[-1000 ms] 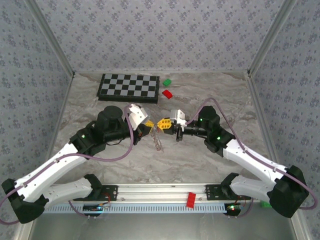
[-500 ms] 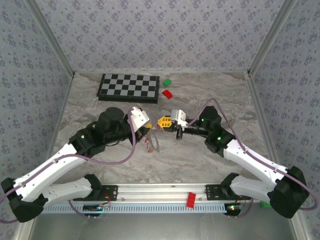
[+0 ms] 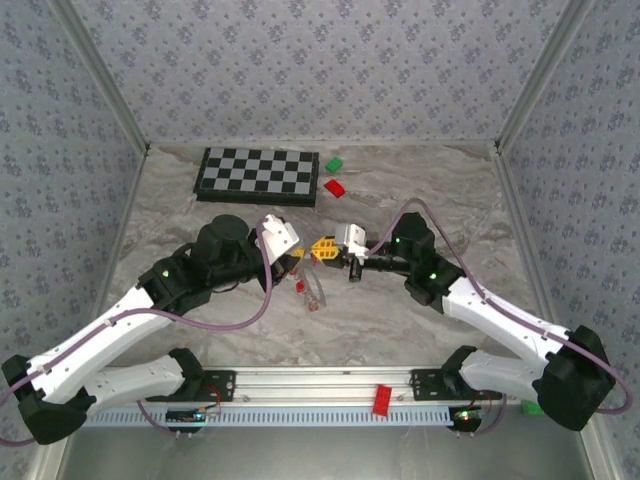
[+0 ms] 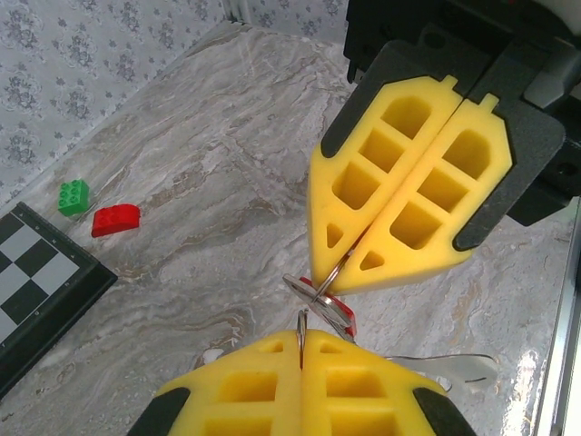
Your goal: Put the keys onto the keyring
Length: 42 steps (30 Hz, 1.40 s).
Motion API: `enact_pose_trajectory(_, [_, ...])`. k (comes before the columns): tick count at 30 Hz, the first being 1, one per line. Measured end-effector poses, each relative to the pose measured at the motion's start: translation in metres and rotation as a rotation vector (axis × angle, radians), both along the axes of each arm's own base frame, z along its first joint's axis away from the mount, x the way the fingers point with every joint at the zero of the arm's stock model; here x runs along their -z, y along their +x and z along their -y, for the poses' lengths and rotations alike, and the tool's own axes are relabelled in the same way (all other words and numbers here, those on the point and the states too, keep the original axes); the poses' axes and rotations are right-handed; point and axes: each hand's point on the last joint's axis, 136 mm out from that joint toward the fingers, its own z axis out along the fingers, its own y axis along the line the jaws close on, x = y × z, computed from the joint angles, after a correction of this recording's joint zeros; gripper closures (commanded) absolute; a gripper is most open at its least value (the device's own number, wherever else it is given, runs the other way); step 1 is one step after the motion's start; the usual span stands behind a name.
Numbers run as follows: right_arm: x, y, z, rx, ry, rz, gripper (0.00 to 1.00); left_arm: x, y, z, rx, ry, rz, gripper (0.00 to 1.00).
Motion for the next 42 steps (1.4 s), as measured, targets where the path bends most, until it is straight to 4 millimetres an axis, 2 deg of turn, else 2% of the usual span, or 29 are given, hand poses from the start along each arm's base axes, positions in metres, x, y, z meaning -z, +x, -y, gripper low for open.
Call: enact_pose_trajectory(42, [-0.0015,0.0005,-0.0034,0.026,0.000,0.016,1.00,0.0046,-0.0005,0.0026,0.007,0.009,-0.016,1.00])
